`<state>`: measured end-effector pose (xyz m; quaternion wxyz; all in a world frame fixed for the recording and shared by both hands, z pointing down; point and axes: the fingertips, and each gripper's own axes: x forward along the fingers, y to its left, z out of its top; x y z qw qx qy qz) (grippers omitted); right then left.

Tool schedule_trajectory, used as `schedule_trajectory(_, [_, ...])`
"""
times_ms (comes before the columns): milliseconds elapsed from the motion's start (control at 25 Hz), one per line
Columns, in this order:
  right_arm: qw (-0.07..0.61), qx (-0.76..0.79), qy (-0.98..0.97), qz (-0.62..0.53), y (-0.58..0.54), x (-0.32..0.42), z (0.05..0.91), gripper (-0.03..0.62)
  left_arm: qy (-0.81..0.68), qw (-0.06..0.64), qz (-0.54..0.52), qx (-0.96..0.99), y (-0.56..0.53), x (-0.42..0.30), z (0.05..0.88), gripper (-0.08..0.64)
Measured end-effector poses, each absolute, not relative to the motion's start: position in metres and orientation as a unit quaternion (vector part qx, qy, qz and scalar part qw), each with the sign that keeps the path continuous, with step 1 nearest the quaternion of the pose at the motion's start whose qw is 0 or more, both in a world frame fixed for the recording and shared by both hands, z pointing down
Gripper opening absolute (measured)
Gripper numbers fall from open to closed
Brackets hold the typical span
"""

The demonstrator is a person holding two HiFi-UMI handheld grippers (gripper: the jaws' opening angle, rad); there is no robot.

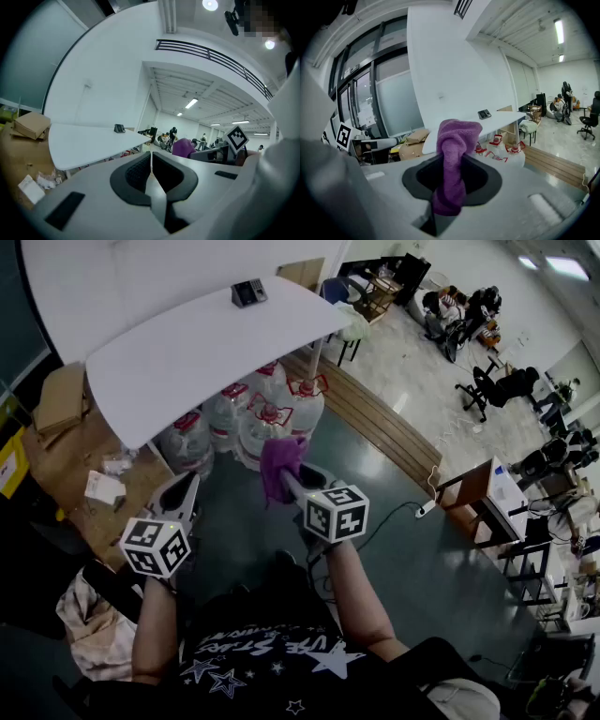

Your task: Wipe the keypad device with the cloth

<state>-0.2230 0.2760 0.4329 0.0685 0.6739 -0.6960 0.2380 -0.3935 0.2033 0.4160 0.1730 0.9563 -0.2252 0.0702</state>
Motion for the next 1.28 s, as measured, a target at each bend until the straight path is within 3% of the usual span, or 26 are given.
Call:
schedule_trajectory(840, [0.065,0.663,-0.706,0.241,0.268,-0.25,0.445,0.098,-0.21,0.166,0.095,0.959,0.208,-0.4,0.436,0.02])
schedule_trajectory(1280, [0.07,0.661,-0.703,0.253,0.263,-0.217,0.456,0.098,-0.204,0.182,0.101,0.957,0.193,-0.366,0.445,0.018])
